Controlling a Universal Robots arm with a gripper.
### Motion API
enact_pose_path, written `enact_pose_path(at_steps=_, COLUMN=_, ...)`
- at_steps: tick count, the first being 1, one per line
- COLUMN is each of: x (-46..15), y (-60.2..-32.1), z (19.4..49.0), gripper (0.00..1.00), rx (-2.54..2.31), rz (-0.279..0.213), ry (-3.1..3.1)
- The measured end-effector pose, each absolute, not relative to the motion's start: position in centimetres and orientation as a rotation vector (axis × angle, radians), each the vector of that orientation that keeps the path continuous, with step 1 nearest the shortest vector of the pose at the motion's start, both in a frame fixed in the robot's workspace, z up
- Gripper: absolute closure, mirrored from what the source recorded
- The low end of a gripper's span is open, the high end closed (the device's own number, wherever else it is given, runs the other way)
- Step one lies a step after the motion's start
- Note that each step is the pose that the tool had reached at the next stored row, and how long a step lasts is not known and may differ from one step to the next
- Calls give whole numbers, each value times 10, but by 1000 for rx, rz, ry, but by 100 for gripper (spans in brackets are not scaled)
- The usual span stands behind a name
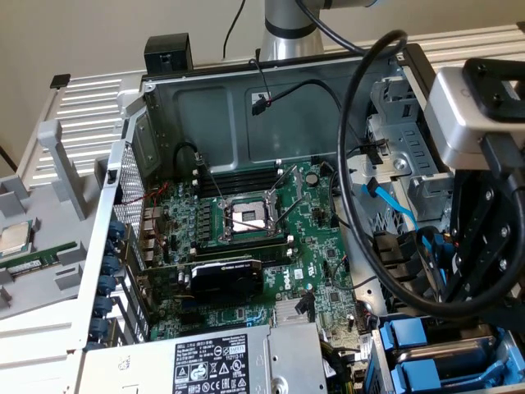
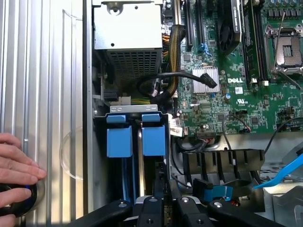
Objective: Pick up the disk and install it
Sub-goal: 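Insert the first disk wire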
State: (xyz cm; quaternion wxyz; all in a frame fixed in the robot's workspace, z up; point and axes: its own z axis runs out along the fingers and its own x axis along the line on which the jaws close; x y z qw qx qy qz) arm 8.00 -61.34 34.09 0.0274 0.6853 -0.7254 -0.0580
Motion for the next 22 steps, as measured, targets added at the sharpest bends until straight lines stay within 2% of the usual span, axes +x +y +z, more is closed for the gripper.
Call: enact_pose_path(at_steps=22, x=81, y=-614, z=340, gripper=84, rx=2110, rz=-181, ry=-2248)
